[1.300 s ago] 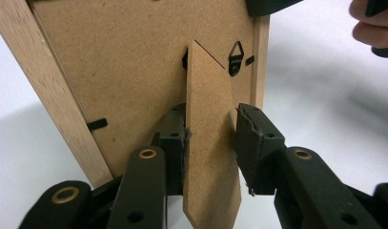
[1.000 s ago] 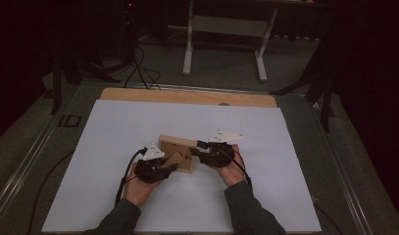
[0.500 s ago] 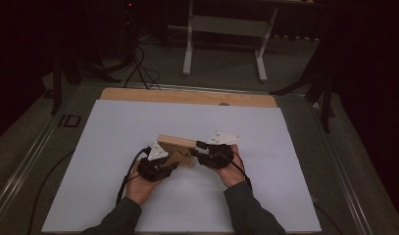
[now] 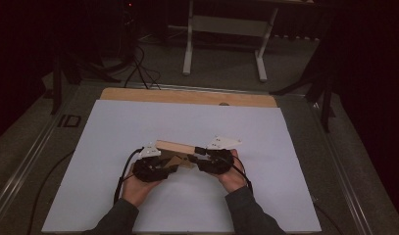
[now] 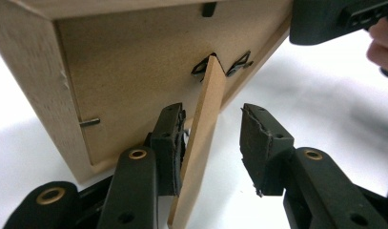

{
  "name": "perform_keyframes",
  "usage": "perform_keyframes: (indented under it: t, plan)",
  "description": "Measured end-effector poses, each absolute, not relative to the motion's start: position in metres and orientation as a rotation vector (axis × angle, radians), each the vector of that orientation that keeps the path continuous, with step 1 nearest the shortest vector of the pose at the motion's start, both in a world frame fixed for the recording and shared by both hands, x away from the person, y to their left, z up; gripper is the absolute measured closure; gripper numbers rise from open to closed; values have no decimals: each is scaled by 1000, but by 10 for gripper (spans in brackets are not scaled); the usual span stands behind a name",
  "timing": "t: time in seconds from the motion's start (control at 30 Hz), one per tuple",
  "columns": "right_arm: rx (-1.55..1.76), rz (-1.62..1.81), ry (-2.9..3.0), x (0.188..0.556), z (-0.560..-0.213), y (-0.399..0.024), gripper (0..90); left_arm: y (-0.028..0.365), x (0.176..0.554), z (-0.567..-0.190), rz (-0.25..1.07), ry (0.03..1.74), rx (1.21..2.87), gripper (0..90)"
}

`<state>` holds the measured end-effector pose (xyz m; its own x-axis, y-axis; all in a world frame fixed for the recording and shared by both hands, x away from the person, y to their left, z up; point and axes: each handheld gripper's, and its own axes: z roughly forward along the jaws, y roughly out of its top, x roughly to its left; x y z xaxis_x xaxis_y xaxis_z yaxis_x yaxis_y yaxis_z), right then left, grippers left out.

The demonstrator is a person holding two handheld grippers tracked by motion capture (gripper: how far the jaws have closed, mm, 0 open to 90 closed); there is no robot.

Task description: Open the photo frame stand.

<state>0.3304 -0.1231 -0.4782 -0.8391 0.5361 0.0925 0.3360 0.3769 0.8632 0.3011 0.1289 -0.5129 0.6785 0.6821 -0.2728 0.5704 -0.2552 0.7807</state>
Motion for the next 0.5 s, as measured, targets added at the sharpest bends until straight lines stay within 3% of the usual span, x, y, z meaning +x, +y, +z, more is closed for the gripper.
perform_keyframes:
  t: [0.5]
  plan:
    - [781, 1474, 2466, 324, -481, -122, 532, 140, 294, -519, 61, 1027, 1925, 575]
